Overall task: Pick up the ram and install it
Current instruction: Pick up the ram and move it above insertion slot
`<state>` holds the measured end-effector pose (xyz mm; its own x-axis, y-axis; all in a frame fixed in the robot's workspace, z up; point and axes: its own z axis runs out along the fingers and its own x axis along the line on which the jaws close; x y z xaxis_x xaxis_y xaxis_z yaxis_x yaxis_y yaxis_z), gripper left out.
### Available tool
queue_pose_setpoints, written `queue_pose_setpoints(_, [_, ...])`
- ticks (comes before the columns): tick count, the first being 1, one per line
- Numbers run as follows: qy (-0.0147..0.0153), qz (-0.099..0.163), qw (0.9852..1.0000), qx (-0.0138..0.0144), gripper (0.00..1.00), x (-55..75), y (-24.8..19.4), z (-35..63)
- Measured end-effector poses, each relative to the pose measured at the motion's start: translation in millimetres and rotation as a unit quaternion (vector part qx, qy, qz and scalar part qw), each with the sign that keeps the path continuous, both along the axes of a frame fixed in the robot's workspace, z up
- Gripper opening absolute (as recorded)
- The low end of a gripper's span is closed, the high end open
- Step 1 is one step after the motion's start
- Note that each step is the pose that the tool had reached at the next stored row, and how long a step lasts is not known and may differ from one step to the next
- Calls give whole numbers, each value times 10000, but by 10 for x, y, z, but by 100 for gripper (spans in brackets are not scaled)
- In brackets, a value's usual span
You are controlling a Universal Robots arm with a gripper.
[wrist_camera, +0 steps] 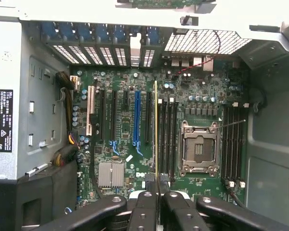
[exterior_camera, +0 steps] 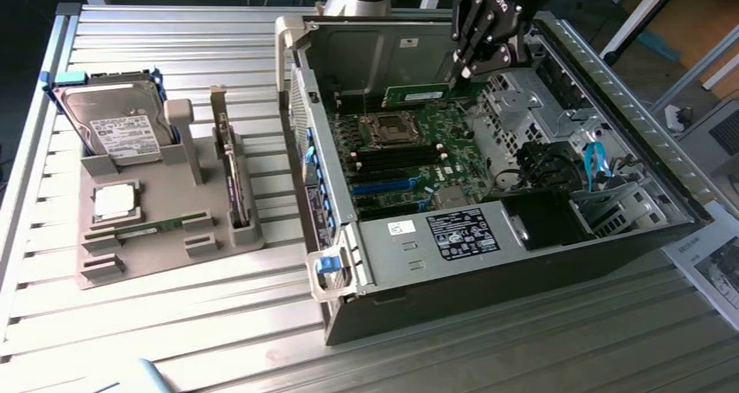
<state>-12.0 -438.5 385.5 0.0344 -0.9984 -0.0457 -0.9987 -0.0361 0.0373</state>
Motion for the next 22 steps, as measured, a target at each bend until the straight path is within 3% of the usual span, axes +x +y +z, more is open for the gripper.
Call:
queue_pose_setpoints(12, [0,0,10000,-1,12,0,5,1])
queue_pose_setpoints(14, [0,0,10000,0,12,0,40,0])
queue_pose_setpoints(18, [0,0,10000,-1,12,0,182,-3])
queue_pose_setpoints(22, [0,0,10000,0,12,0,196,-3])
